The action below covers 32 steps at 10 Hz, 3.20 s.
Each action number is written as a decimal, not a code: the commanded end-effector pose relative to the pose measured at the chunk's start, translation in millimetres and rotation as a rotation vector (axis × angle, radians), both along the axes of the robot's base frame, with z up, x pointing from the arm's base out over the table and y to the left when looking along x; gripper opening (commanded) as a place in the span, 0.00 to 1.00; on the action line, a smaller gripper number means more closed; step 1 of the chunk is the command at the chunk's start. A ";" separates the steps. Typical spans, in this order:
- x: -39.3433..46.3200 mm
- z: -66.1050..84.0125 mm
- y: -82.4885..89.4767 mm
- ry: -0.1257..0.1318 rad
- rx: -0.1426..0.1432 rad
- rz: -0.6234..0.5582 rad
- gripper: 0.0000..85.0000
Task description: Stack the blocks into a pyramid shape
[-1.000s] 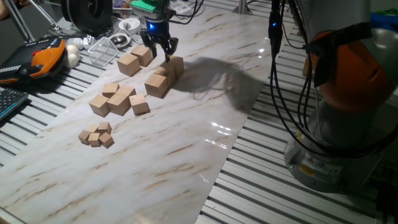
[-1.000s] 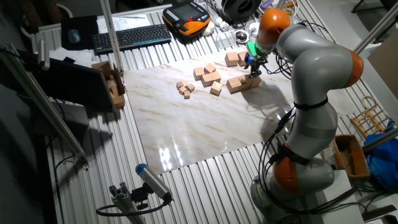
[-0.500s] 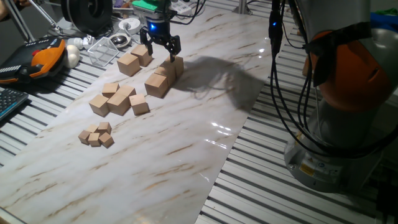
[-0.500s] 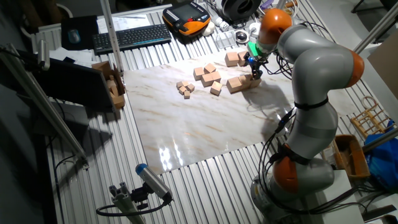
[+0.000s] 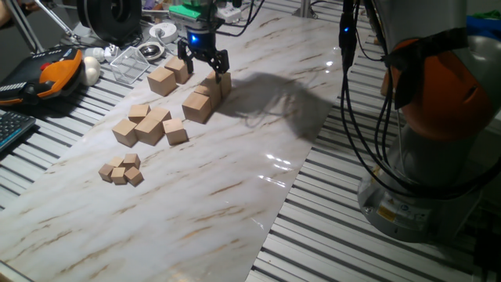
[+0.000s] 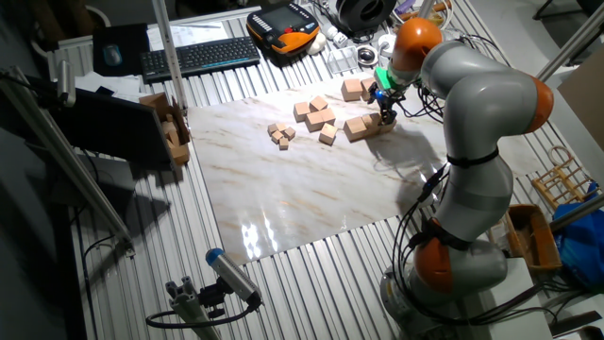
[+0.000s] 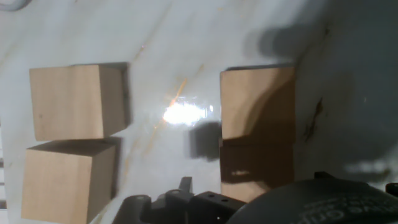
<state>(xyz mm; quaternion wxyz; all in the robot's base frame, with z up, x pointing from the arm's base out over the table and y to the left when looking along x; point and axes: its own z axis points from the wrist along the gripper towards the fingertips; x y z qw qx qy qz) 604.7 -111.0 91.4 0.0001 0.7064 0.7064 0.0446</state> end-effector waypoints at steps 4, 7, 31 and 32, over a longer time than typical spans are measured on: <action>-1.0 -6.1 4.3 0.003 -0.018 0.000 1.00; -1.7 -8.8 5.8 0.025 -0.017 -0.004 1.00; -13.1 -42.7 6.3 0.031 -0.031 -0.017 1.00; -13.3 -42.2 6.2 0.033 -0.032 -0.014 0.80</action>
